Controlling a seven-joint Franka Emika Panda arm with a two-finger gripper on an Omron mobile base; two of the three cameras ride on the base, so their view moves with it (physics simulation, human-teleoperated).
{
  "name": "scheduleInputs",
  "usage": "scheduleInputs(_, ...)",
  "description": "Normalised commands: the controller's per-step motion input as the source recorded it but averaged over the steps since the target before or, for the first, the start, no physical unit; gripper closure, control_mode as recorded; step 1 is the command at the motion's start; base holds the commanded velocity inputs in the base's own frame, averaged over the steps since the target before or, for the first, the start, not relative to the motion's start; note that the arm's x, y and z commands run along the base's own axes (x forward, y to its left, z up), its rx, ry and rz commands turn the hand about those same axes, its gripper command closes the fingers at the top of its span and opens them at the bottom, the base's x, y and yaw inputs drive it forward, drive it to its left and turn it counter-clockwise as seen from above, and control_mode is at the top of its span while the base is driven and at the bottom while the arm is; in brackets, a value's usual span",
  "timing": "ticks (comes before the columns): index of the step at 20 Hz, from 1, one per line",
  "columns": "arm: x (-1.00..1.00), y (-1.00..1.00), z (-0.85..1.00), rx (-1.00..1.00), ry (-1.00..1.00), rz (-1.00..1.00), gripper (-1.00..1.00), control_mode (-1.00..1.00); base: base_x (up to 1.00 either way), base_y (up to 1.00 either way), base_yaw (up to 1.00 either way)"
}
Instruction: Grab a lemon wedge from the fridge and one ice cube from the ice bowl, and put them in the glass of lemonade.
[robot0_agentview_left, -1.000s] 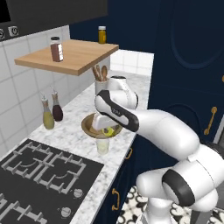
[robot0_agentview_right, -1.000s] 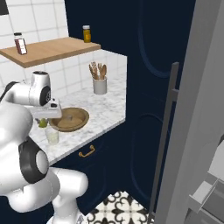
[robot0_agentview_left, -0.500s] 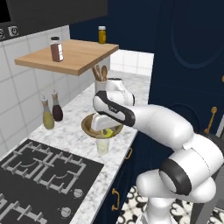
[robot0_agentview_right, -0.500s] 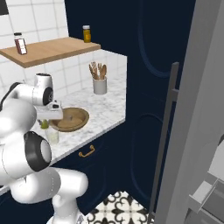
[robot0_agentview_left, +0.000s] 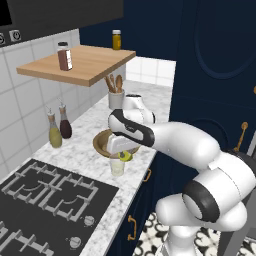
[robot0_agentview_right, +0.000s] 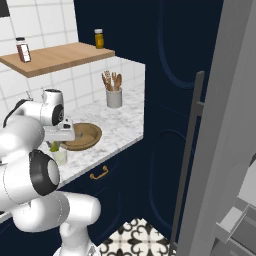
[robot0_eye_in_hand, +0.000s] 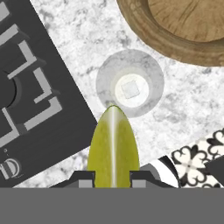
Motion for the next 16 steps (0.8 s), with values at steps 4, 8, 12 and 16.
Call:
scheduleInputs(4, 0.01, 0.01, -0.01, 0.00, 0.00, 0.00, 1.00, -1.00, 0.00, 0.00, 0.00)
scheduleInputs(8, 0.21, 0.01, 0.00, 0.00, 0.00, 0.00, 1.00, -1.00, 0.00, 0.00, 0.00)
scheduleInputs(12, 0.13, -0.05, 0.00, 0.00, 0.00, -0.01, 1.00, -1.00, 0.00, 0.00, 0.00)
scheduleInputs(16, 0.00, -0.01, 0.00, -0.01, -0.02, -0.05, 1.00, -1.00, 0.00, 0.00, 0.00)
